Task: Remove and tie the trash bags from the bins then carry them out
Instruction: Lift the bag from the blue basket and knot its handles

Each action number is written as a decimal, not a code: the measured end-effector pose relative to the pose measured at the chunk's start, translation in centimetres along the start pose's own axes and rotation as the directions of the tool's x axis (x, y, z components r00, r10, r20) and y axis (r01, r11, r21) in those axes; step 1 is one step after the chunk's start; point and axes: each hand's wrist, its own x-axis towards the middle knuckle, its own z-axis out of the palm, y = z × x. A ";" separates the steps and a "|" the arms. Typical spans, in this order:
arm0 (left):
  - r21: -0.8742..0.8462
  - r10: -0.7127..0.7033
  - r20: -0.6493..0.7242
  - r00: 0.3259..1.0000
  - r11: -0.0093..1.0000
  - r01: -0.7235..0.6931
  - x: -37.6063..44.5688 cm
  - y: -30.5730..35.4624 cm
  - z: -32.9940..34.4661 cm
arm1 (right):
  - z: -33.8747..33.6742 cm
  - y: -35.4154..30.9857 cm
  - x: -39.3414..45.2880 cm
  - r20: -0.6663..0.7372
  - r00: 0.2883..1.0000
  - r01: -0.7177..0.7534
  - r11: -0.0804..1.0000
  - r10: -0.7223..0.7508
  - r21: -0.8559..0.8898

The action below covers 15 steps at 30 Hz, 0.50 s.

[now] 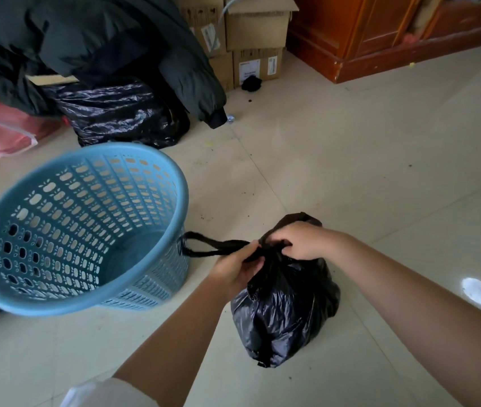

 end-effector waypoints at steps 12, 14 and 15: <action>0.995 0.251 -0.023 0.968 -0.093 0.048 1.1 -1.5 0.6 | 2.3 1.4 -1.4 0.022 1.000 0.013 0.953 -0.006 -0.304; 0.992 0.235 -0.035 0.971 -0.112 0.063 1.4 -1.6 0.3 | 2.8 3.1 -2.3 -0.009 1.000 -0.004 0.971 0.002 -0.238; 0.993 0.229 -0.050 0.972 -0.089 0.072 1.6 -1.4 0.1 | 2.9 3.8 -2.7 -0.032 0.999 -0.020 0.978 0.014 -0.209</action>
